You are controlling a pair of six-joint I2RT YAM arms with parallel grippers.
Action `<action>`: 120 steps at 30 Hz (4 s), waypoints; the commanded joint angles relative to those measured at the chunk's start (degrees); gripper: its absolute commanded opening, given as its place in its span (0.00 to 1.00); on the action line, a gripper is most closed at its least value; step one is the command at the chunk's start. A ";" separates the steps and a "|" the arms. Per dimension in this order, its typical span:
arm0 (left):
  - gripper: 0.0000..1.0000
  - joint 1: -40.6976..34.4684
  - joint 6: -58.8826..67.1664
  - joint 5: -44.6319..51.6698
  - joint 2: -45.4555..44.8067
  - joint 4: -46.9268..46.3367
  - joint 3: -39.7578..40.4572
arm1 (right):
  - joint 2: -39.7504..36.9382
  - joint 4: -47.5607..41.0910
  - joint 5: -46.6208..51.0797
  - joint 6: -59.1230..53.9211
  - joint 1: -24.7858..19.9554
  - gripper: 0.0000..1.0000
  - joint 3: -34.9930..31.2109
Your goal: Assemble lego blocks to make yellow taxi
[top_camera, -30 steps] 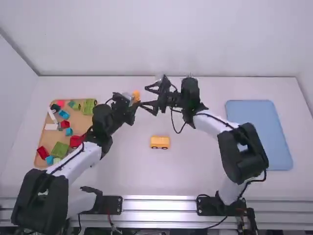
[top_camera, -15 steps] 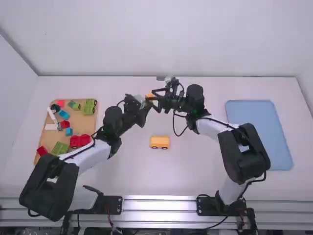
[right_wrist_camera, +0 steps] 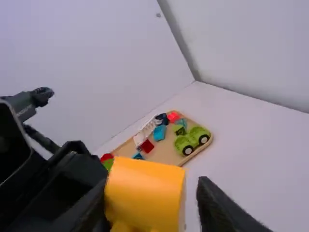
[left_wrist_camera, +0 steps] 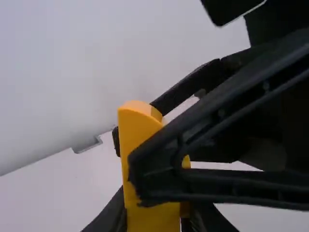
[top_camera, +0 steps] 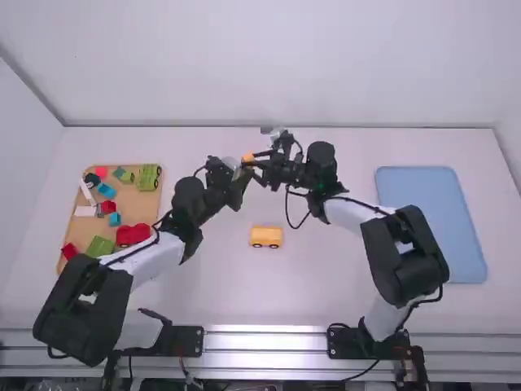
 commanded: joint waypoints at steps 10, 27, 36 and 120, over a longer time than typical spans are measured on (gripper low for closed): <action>0.99 0.00 -3.78 -1.79 0.07 -0.13 -0.07 | -2.25 0.20 4.26 -4.07 -2.16 0.14 0.00; 0.99 0.44 -1.38 -14.45 -0.07 -11.89 1.95 | -12.26 -93.94 47.39 -48.57 5.44 0.13 19.54; 0.99 0.17 -1.36 -15.34 -0.04 -25.49 9.27 | -4.11 -97.26 46.97 -73.00 6.10 0.10 13.57; 0.99 5.99 61.31 44.92 24.59 -37.42 9.11 | 10.08 -13.16 -9.73 -75.52 -24.44 0.27 -27.41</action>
